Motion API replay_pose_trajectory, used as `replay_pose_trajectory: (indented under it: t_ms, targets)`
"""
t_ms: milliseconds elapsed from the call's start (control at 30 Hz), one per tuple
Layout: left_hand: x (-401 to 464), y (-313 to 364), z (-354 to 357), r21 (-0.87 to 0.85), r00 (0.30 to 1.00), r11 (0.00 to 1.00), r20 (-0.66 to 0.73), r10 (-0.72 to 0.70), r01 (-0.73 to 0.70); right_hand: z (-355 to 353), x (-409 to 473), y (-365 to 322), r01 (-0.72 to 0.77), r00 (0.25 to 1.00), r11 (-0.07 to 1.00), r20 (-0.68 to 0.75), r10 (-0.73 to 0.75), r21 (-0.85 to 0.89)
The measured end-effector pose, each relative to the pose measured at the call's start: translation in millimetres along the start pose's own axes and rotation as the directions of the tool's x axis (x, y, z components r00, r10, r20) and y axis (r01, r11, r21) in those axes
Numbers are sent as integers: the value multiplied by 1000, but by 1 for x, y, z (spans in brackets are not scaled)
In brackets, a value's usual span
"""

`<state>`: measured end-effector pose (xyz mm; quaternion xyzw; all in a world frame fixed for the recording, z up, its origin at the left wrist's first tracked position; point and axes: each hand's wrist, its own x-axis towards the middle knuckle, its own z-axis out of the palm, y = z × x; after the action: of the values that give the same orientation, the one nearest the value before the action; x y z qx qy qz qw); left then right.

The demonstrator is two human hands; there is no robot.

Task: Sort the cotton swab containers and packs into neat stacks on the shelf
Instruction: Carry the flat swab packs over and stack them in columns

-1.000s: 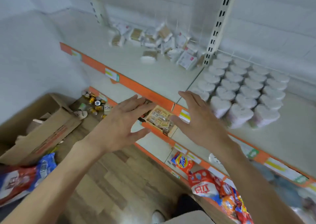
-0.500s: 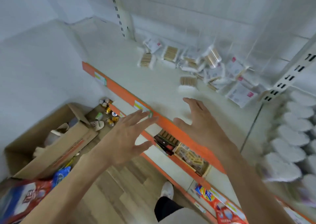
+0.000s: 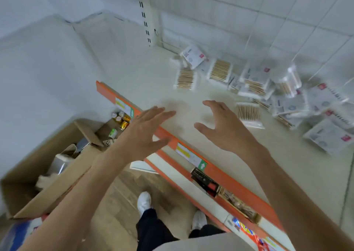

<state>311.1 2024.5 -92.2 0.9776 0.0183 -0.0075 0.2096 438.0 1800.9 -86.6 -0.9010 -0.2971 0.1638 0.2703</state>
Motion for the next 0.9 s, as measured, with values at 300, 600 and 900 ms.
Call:
replay_pose_trajectory:
  t_ms: [300, 600, 900]
  targets:
    - [162, -56, 7, -7, 987, 989, -60, 147, -148, -18, 57, -10, -235, 968, 963, -119, 220, -130]
    - [203, -95, 34, -156, 944, 939, -174, 279, -306, -20, 168, -14, -524, 845, 788, -312, 434, -323]
    - [207, -104, 25, -474, 947, 827, -252, 200, -301, 12, 141, -25, -554, 806, 766, -441, 395, -326]
